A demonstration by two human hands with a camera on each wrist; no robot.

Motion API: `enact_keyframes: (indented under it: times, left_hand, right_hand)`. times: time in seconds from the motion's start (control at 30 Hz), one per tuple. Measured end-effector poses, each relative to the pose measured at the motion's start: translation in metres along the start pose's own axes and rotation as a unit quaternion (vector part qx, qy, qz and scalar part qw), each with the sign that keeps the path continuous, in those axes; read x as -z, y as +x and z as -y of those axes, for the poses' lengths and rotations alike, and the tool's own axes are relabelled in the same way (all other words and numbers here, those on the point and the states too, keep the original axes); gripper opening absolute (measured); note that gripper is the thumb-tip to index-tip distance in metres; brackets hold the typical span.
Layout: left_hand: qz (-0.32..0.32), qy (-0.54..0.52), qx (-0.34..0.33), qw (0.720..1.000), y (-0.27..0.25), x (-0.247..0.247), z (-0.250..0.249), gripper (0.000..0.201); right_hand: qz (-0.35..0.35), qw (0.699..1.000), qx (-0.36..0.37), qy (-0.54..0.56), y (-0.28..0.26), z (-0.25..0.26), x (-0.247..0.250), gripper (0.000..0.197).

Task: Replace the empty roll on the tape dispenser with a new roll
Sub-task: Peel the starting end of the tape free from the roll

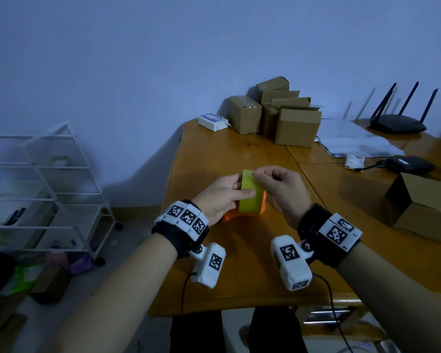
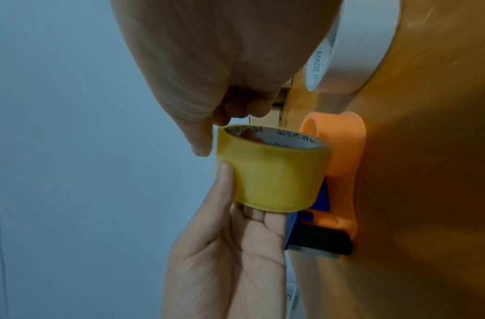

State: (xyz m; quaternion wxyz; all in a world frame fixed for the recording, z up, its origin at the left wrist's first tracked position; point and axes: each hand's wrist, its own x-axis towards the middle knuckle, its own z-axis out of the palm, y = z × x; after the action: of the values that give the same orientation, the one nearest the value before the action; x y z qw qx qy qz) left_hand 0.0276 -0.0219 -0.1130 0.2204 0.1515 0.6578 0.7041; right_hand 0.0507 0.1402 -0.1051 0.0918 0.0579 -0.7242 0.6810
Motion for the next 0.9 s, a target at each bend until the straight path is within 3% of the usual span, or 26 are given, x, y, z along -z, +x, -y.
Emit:
enact_keyframes:
  times: [0.13,0.27,0.4,0.57,0.9]
  left_hand:
    - [0.0,0.005,-0.002,1.0,0.001,-0.002,0.0,0.037]
    - [0.015,0.026,0.006,1.0,-0.001,-0.003,-0.002,0.033]
    - [0.01,0.033,0.009,0.999,-0.002,-0.004,-0.002,0.041]
    - [0.006,0.048,0.015,0.999,-0.004,-0.004,-0.004,0.048]
    - [-0.002,0.073,0.023,0.997,-0.006,-0.011,-0.005,0.049]
  right_hand:
    - [-0.025,0.997,0.041,-0.062,-0.004,0.002,0.001,0.01]
    - [-0.005,0.997,0.038,-0.062,0.002,0.005,0.004,0.037]
    - [0.041,0.988,0.033,-0.144,0.002,0.009,0.002,0.014]
    - [0.0,0.983,0.047,-0.178,0.002,0.005,-0.001,0.009]
    - [-0.032,0.955,0.097,-0.277,0.005,0.005,-0.006,0.022]
